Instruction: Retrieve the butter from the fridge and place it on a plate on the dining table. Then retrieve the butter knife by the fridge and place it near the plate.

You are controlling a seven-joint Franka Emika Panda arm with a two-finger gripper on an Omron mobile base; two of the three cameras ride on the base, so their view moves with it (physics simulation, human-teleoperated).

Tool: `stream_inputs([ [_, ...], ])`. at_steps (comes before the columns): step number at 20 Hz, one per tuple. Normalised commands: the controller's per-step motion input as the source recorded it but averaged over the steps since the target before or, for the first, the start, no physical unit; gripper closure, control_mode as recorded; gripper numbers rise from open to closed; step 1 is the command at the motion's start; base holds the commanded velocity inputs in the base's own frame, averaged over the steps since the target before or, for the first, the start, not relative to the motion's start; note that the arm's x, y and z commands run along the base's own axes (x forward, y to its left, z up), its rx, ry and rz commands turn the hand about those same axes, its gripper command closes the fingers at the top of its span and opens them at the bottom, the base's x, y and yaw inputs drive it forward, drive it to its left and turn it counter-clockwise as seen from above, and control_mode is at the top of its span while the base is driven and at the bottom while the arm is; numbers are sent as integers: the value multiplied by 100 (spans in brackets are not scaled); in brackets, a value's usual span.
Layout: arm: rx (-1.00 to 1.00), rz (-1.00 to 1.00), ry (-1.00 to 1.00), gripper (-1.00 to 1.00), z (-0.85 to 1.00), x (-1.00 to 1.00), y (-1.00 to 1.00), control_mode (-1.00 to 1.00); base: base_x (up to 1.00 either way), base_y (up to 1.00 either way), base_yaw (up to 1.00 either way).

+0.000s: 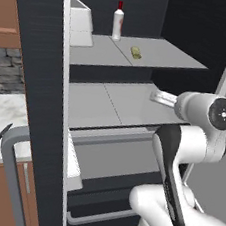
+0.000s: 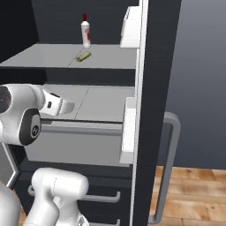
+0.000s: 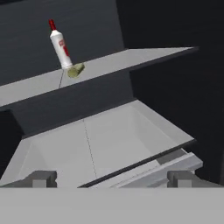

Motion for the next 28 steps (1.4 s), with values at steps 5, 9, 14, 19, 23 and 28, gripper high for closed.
stream_inputs([
  [5,0,0,-3,-100,98,15,0,-100,0,0,0],
  [9,0,0,24,-100,66,28,3,-100,0,0,0],
  [14,0,0,14,-100,-2,58,1,-100,0,0,0],
  [19,-2,0,0,-100,-13,69,2,-100,0,0,0],
  [23,-3,0,1,-100,-9,77,1,-100,0,0,0],
  [28,-7,0,16,-100,6,74,5,-100,0,0,0],
])
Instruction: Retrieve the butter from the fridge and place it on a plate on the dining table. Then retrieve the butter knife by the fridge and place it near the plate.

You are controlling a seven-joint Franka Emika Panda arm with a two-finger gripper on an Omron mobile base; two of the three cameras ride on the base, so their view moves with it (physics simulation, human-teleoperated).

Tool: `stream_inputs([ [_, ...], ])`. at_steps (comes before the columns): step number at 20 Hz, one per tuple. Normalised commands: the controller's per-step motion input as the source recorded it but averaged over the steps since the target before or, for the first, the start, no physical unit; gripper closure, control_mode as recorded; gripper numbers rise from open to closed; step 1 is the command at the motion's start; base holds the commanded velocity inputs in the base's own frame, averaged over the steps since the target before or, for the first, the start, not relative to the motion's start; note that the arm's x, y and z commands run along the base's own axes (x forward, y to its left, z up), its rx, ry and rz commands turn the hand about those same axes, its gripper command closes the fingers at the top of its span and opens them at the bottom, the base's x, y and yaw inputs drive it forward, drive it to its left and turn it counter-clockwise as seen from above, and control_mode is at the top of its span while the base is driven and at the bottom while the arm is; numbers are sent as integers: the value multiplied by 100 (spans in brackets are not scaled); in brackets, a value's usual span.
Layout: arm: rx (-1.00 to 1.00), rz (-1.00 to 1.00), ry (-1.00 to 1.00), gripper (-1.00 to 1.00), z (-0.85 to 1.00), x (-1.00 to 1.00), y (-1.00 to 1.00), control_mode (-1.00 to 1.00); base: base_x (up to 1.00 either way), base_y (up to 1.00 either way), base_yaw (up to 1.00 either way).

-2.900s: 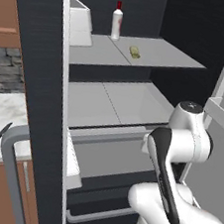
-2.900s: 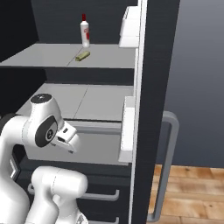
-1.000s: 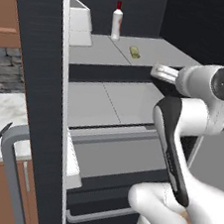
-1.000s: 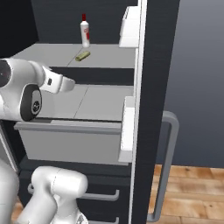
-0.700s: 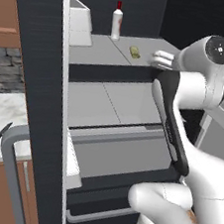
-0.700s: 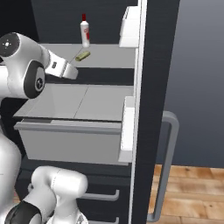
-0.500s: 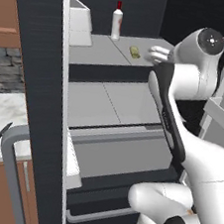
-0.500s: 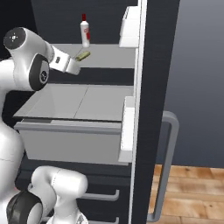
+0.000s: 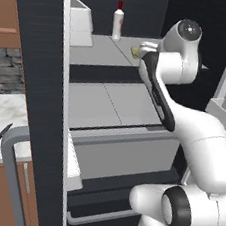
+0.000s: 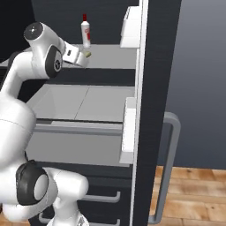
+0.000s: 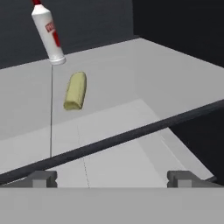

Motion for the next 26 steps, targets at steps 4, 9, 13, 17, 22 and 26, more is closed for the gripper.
stream_inputs([
  [4,-1,0,4,-100,0,72,16,-100,0,0,0],
  [9,0,0,0,-100,-2,65,24,-100,0,0,0],
  [13,0,5,0,-100,-3,63,1,-100,0,0,0],
  [17,0,14,2,-100,0,67,0,-100,0,0,0],
  [22,-1,12,5,-100,0,59,0,-100,0,0,0],
  [26,-7,0,17,-100,0,26,0,-100,0,0,0],
])
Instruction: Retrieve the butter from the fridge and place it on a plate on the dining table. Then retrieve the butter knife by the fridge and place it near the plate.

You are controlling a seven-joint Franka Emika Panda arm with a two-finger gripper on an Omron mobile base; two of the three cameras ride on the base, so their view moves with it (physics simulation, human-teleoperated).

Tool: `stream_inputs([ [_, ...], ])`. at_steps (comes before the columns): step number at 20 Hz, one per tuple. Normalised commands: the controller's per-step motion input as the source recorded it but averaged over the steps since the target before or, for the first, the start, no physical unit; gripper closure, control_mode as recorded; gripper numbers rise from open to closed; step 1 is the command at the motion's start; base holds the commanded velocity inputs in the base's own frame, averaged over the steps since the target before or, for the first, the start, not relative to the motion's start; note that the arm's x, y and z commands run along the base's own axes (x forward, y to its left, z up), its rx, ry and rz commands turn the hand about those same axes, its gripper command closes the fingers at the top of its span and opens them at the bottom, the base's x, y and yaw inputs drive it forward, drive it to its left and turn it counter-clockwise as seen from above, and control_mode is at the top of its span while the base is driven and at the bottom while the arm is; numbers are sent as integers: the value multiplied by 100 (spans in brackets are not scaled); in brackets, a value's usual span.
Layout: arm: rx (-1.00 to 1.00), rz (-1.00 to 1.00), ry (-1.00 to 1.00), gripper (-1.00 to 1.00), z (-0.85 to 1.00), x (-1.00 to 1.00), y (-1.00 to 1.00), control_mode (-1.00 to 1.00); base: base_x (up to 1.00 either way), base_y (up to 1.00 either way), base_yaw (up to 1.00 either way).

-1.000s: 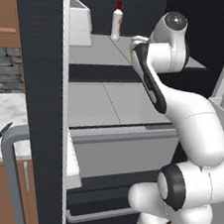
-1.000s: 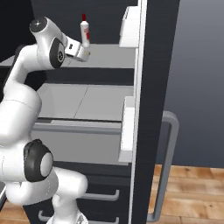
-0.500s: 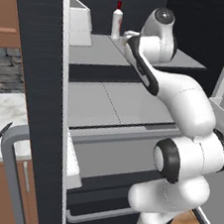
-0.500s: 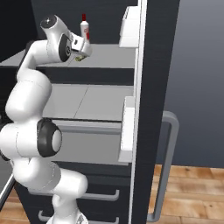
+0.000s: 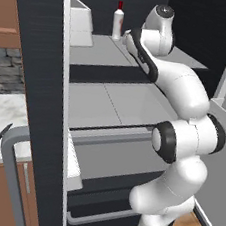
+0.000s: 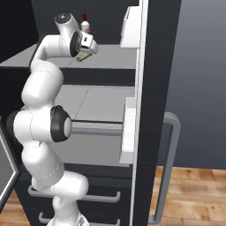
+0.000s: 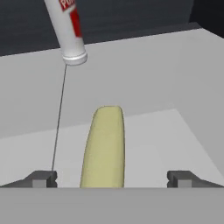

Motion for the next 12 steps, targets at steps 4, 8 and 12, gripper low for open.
stream_inputs([
  [4,-2,0,7,-100,-6,24,1,-100,0,0,0],
  [8,0,0,0,-100,-6,22,7,-100,0,0,0],
  [12,0,0,5,-100,-15,11,11,-100,0,0,0],
])
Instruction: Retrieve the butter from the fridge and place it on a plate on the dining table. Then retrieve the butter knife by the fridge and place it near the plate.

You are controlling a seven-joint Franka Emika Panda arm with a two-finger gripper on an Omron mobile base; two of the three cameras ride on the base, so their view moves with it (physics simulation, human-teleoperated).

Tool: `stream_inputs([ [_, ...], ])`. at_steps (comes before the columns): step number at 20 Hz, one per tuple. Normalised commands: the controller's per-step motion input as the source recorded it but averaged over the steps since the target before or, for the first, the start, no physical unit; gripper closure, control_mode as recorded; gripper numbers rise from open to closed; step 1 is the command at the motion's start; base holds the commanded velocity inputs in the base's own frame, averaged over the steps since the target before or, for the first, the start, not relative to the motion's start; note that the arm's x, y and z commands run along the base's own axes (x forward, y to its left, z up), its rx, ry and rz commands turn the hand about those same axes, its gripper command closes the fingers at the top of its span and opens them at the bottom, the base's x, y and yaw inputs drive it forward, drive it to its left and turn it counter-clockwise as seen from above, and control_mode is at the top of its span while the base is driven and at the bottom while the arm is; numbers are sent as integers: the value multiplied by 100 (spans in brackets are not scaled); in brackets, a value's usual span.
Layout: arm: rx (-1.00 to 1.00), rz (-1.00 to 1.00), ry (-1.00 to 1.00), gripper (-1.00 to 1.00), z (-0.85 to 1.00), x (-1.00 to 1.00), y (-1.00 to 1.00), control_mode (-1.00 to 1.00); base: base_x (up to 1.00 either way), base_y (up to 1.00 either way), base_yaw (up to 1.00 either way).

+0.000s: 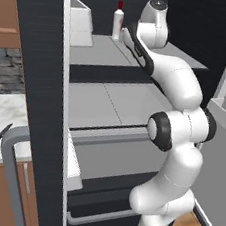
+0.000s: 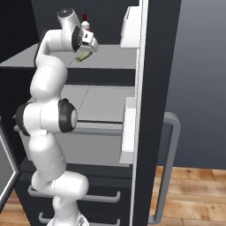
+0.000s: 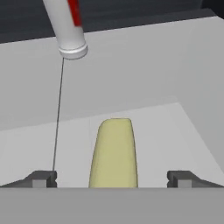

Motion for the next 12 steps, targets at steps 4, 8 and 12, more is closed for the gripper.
stream_inputs([
  [4,0,0,11,-100,-19,2,7,-100,0,0,0],
  [8,0,0,12,-100,-26,1,0,-100,0,0,0],
  [12,0,0,14,-100,-31,2,0,-100,0,0,0],
])
